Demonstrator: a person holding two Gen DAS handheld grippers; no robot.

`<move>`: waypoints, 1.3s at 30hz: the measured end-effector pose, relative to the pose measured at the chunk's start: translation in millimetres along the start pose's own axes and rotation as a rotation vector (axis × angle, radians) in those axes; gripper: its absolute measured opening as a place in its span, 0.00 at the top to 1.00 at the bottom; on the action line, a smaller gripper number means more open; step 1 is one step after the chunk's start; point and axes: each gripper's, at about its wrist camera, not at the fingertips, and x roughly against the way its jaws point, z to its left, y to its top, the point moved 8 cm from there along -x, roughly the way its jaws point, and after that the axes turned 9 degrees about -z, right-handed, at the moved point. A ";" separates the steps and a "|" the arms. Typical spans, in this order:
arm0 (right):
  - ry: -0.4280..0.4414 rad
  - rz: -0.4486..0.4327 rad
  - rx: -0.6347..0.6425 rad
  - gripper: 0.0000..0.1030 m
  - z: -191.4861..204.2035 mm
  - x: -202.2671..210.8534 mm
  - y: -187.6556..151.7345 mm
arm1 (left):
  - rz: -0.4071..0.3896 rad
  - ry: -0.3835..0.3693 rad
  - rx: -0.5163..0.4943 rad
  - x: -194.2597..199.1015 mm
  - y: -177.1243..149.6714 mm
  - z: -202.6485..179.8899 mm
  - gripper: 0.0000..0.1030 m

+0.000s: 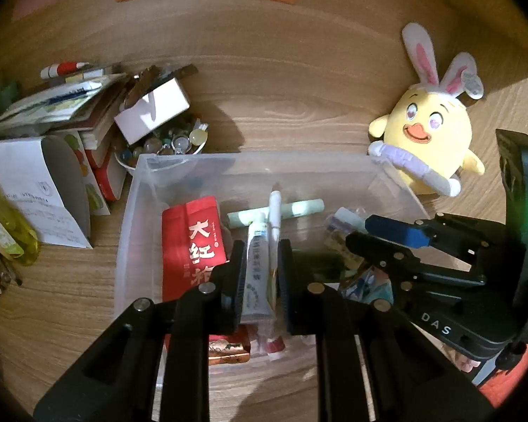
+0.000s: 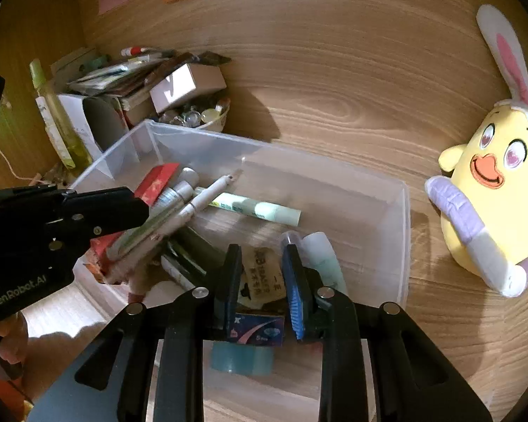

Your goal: Organize objects

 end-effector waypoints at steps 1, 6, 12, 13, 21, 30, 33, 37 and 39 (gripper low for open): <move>-0.002 -0.006 0.002 0.79 -0.2 2.5 1.8 | -0.007 -0.001 -0.003 2.8 0.9 -1.2 0.85; -0.005 -0.040 0.008 0.79 0.2 19.8 8.3 | -0.037 -0.011 -0.018 17.7 5.0 -7.7 0.85; 0.005 -0.072 0.007 0.79 4.2 41.0 9.7 | -0.084 -0.019 -0.047 42.3 5.7 -17.4 0.84; 0.008 -0.078 0.007 0.79 5.0 45.5 8.9 | -0.092 -0.018 -0.053 46.9 4.8 -19.0 0.84; 0.000 -0.142 0.013 0.63 10.4 81.1 -1.5 | -0.135 -0.009 -0.071 70.4 -9.6 -25.5 0.59; -0.007 -0.220 -0.011 0.35 8.2 108.5 -18.2 | -0.197 0.011 -0.086 85.6 -29.3 -28.5 0.32; -0.024 -0.233 -0.009 0.28 7.1 111.8 -25.5 | -0.212 0.016 -0.078 88.8 -35.2 -28.4 0.24; -0.043 -0.251 -0.006 0.21 7.2 117.0 -34.1 | -0.223 0.009 -0.058 90.6 -42.0 -27.2 0.15; -0.047 -0.255 -0.002 0.20 8.9 118.3 -38.0 | -0.229 0.017 -0.059 91.3 -45.0 -26.7 0.15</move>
